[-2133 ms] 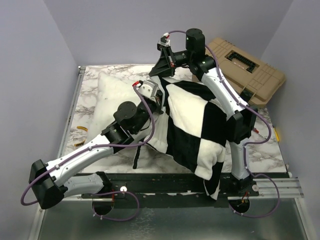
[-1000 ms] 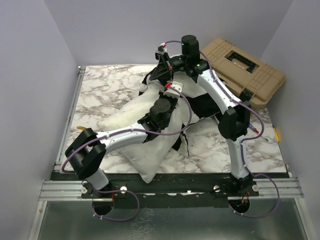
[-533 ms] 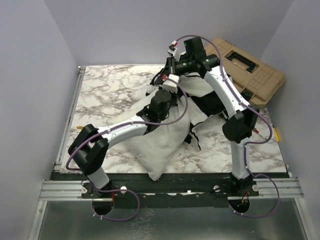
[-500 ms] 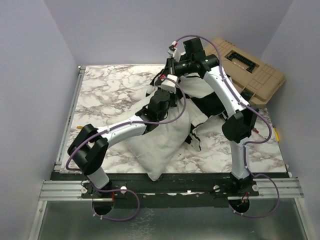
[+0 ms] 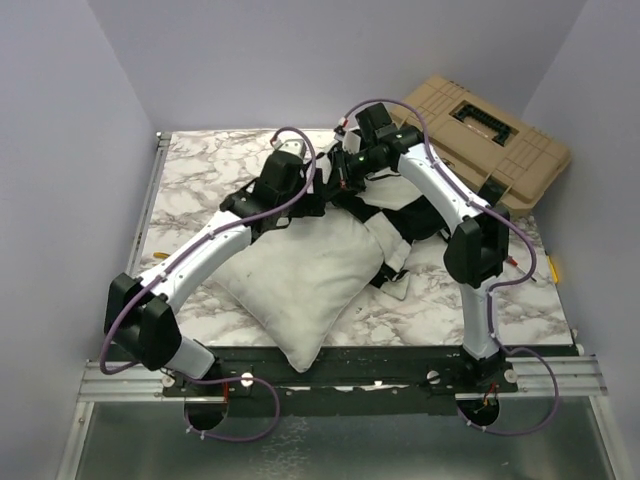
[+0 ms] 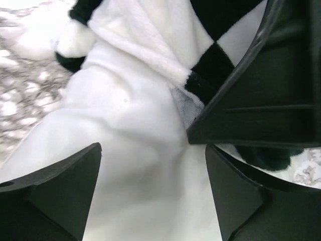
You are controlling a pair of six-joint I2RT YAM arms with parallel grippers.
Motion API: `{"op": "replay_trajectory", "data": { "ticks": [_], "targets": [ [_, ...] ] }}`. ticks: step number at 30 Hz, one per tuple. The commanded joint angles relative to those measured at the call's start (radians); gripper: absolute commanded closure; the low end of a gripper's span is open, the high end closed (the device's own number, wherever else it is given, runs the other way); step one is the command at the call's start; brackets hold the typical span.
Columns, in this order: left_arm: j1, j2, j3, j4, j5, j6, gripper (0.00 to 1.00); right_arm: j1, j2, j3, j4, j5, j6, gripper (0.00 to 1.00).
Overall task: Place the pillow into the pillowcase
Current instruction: Stuff the pillow into the pillowcase.
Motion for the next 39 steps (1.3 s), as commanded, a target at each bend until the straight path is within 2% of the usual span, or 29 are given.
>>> {"op": "replay_trajectory", "data": {
  "ticks": [1, 3, 6, 9, 11, 12, 14, 16, 17, 18, 21, 25, 27, 30, 32, 33, 35, 39],
  "targets": [
    [0.051, -0.067, 0.166, -0.388, -0.095, 0.025, 0.12, 0.026, 0.041, 0.046, -0.17, -0.006, -0.044, 1.0],
    [0.067, -0.065, 0.15, -0.471, -0.086, 0.031, 0.08, 0.026, 0.058, 0.086, -0.179, -0.022, -0.04, 1.0],
    [0.089, -0.06, 0.056, -0.475, -0.007, 0.033, 0.04, 0.026, 0.069, 0.121, -0.192, -0.053, -0.037, 1.0],
    [0.09, -0.05, -0.062, -0.329, 0.116, 0.029, 0.03, 0.026, 0.053, 0.119, -0.187, -0.08, -0.034, 1.0],
    [0.09, -0.052, -0.139, -0.159, 0.215, -0.007, 0.04, 0.026, 0.039, 0.12, -0.179, -0.106, -0.032, 1.0],
    [0.09, -0.057, -0.174, -0.059, 0.267, -0.027, 0.08, 0.026, 0.029, 0.12, -0.168, -0.128, -0.025, 1.0],
    [0.085, -0.085, -0.234, 0.163, 0.318, -0.066, 0.3, 0.026, -0.002, 0.111, -0.121, -0.198, 0.006, 1.0],
    [0.082, -0.119, -0.292, 0.432, 0.338, -0.114, 0.68, 0.026, -0.035, 0.08, -0.029, -0.293, 0.077, 1.0],
    [0.082, -0.136, -0.321, 0.564, 0.335, -0.145, 0.91, 0.027, -0.058, 0.052, 0.038, -0.354, 0.134, 1.0],
    [0.081, -0.15, -0.351, 0.693, 0.319, -0.178, 1.0, 0.03, -0.08, 0.013, 0.115, -0.409, 0.193, 1.0],
    [0.058, -0.162, -0.35, 0.933, 0.233, -0.215, 1.0, 0.053, -0.14, -0.08, 0.317, -0.506, 0.372, 1.0],
    [-0.006, -0.135, -0.283, 1.084, 0.174, -0.135, 1.0, 0.111, -0.161, -0.112, 0.517, -0.588, 0.547, 1.0],
    [-0.033, -0.126, -0.284, 1.117, 0.112, -0.106, 1.0, 0.137, -0.17, -0.136, 0.698, -0.619, 0.701, 1.0],
    [-0.051, -0.122, -0.331, 1.142, 0.017, -0.101, 1.0, 0.155, -0.204, -0.237, 1.184, -0.622, 1.05, 1.0],
    [-0.052, -0.116, -0.372, 1.18, 0.006, -0.116, 1.0, 0.154, -0.204, -0.3, 1.532, -0.601, 1.317, 1.0],
    [-0.055, -0.114, -0.387, 1.194, 0.012, -0.121, 1.0, 0.153, -0.196, -0.311, 1.643, -0.591, 1.39, 1.0],
    [-0.065, -0.108, -0.408, 1.201, 0.021, -0.122, 1.0, 0.152, -0.183, -0.324, 1.708, -0.554, 1.437, 1.0],
    [-0.084, -0.102, -0.454, 1.209, -0.004, -0.123, 1.0, 0.147, -0.14, -0.236, 1.691, -0.501, 1.424, 1.0]
  ]
}}
